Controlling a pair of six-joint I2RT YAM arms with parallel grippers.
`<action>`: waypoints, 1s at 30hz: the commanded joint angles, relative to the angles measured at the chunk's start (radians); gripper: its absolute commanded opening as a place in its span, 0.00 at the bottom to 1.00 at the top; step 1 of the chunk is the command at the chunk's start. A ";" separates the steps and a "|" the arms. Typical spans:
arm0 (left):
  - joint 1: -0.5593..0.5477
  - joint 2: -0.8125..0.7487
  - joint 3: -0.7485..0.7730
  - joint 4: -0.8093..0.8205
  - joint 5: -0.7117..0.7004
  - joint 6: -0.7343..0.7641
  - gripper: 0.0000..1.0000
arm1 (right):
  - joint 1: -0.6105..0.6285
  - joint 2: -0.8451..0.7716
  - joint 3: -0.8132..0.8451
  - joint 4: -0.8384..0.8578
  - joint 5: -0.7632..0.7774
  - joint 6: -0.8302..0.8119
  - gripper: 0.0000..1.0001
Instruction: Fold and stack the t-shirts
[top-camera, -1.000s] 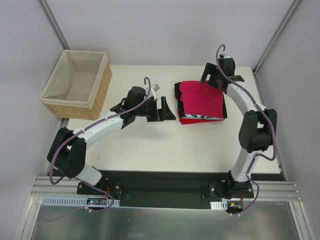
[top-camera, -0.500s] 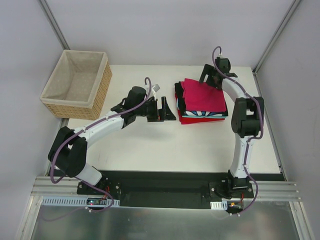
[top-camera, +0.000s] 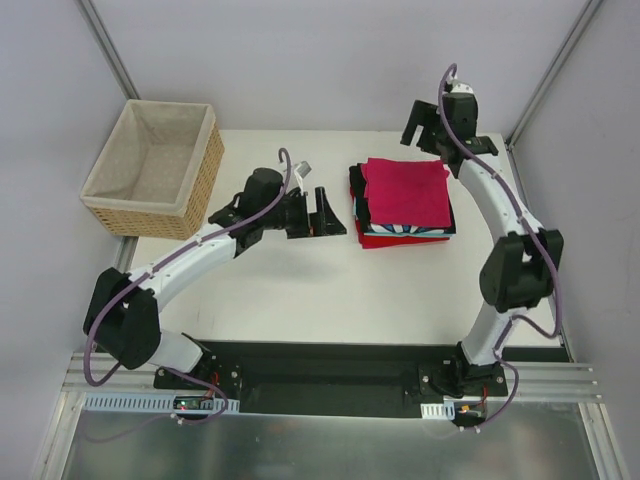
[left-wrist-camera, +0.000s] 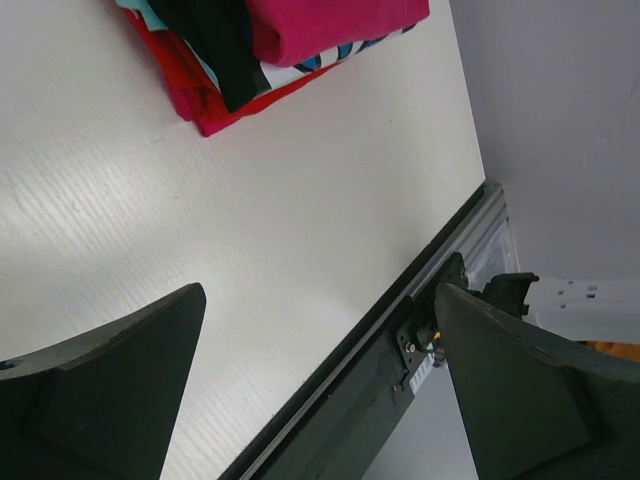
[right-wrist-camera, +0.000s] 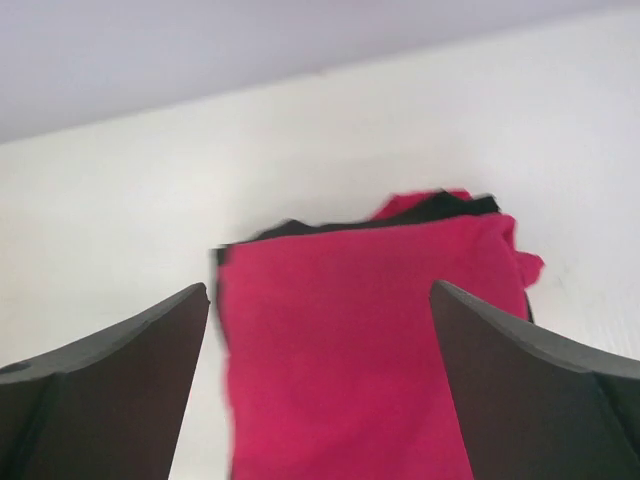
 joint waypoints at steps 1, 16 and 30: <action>0.029 -0.075 0.094 -0.153 -0.117 0.079 0.99 | 0.115 -0.221 0.002 -0.064 0.028 -0.042 0.97; 0.398 -0.082 0.472 -0.648 -0.501 0.330 0.99 | 0.396 -0.551 -0.406 -0.013 0.083 0.007 0.97; 0.590 0.311 0.714 -0.704 -0.728 0.433 0.99 | 0.545 -0.672 -0.617 0.011 0.135 0.010 0.97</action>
